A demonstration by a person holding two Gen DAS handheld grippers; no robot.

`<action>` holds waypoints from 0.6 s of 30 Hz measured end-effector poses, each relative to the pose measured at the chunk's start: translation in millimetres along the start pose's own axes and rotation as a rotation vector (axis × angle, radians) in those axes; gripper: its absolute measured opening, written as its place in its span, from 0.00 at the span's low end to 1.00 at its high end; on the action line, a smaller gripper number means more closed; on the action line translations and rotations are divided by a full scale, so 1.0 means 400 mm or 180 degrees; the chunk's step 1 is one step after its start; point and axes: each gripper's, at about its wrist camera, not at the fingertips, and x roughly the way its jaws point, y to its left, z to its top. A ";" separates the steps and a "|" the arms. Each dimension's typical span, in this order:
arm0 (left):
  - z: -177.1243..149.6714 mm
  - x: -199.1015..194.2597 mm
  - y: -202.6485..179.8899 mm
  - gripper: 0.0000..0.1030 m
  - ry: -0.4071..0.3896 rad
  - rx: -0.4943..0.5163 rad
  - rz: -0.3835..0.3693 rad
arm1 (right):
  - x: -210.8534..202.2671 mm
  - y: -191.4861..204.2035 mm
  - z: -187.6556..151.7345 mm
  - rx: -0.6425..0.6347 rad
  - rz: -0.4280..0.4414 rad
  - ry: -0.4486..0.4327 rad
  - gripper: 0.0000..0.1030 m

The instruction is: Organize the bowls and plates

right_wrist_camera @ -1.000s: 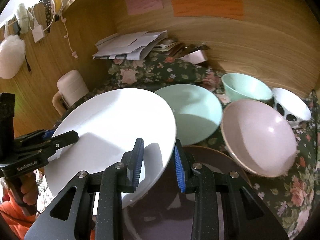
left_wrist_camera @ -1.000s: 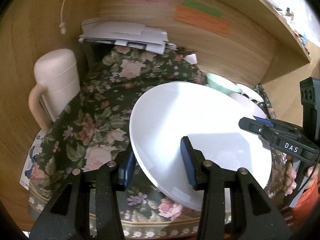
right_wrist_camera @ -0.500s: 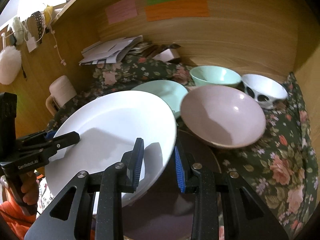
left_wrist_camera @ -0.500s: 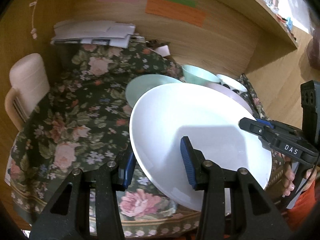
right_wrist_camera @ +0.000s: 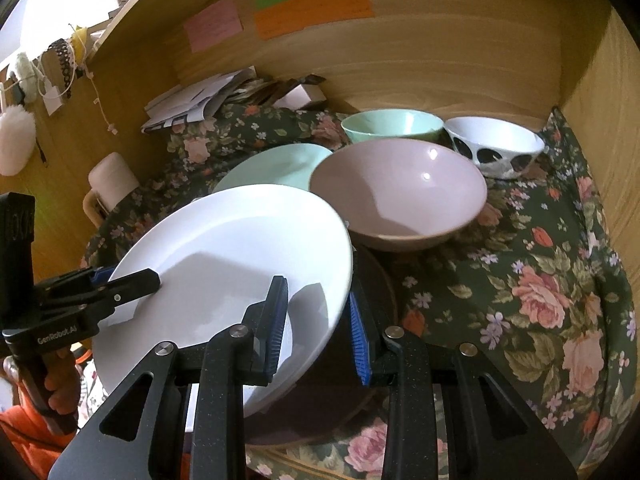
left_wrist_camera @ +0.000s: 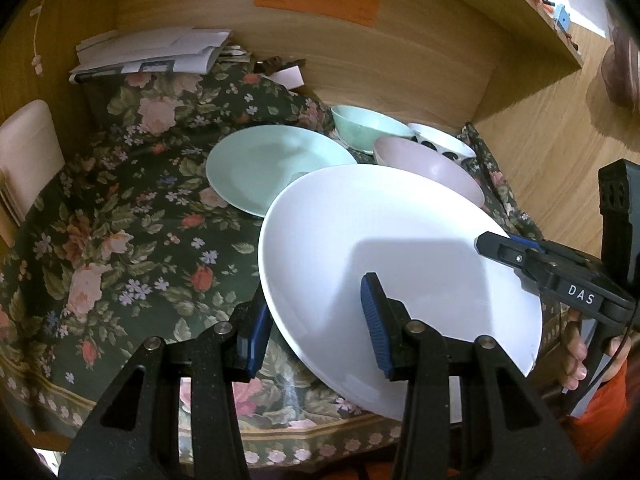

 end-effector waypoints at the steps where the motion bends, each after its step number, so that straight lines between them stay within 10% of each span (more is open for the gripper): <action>1: -0.002 0.002 -0.003 0.42 0.0010 0.0003 0.0001 | 0.000 -0.002 -0.005 0.0014 0.0003 0.0005 0.26; 18: -0.043 0.040 -0.010 0.42 0.0199 -0.0019 0.0082 | 0.037 -0.029 -0.056 0.0171 0.0058 0.0169 0.26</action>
